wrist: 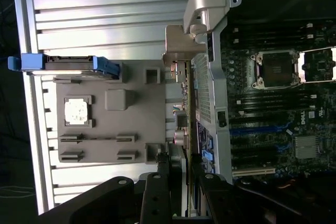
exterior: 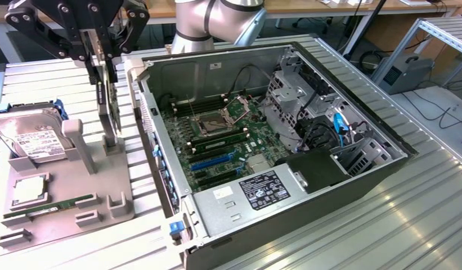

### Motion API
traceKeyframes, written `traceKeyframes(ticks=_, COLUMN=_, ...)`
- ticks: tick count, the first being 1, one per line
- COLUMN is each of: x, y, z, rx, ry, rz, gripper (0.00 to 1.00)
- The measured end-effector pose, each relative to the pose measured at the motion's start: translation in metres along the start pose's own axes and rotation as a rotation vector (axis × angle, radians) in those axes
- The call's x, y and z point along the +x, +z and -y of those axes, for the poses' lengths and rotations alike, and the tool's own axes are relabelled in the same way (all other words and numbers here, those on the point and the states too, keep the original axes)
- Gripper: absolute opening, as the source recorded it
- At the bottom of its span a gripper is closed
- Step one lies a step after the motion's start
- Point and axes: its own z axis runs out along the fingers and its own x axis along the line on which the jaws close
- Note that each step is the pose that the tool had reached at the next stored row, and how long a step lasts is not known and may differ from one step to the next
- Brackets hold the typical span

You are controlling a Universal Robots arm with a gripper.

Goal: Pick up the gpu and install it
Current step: 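Pick up the gpu and move the gpu toward the slot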

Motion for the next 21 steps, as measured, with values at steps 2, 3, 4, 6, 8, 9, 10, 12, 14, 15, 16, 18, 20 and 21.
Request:
traceKeyframes(ticks=2, x=-0.001, y=0.0, z=-0.0001, rx=0.0002, ry=0.0, rz=0.0, gripper=0.27)
traceKeyframes(ticks=3, x=-0.002, y=0.0001, z=-0.0001, rx=0.0003, ry=0.0, rz=0.0, gripper=0.27)
traceKeyframes(ticks=4, x=-0.003, y=0.0002, z=-0.0002, rx=0.0006, ry=0.0, rz=0.0, gripper=0.27)
traceKeyframes(ticks=6, x=-0.004, y=0.0003, z=-0.0003, rx=0.001, ry=0.0, rz=0.0, gripper=0.27)
traceKeyframes(ticks=8, x=-0.005, y=0.0004, z=-0.0004, rx=0.0012, ry=0.0, rz=0.0001, gripper=0.27)
traceKeyframes(ticks=9, x=-0.006, y=0.0005, z=-0.0004, rx=0.0015, ry=0.0, rz=0.0001, gripper=0.27)
traceKeyframes(ticks=10, x=-0.006, y=0.0005, z=-0.0005, rx=0.0017, ry=0.0, rz=0.0002, gripper=0.27)
traceKeyframes(ticks=12, x=-0.008, y=0.0006, z=-0.0006, rx=0.0022, ry=0.0, rz=0.0002, gripper=0.27)
traceKeyframes(ticks=14, x=-0.009, y=0.0007, z=-0.0007, rx=0.0026, ry=0.0, rz=0.0002, gripper=0.27)
traceKeyframes(ticks=15, x=-0.01, y=0.0008, z=-0.0007, rx=0.0028, ry=0.0, rz=0.0002, gripper=0.27)
traceKeyframes(ticks=16, x=-0.01, y=0.0008, z=-0.0008, rx=0.003, ry=0.0, rz=0.0002, gripper=0.27)
traceKeyframes(ticks=18, x=-0.012, y=0.0009, z=-0.0009, rx=0.0036, ry=0.0, rz=0.0003, gripper=0.27)
traceKeyframes(ticks=20, x=-0.014, y=0.0011, z=-0.001, rx=0.0041, ry=0.0, rz=0.0003, gripper=0.27)
traceKeyframes(ticks=21, x=-0.014, y=0.0011, z=-0.0011, rx=0.0043, ry=0.0, rz=0.0003, gripper=0.27)
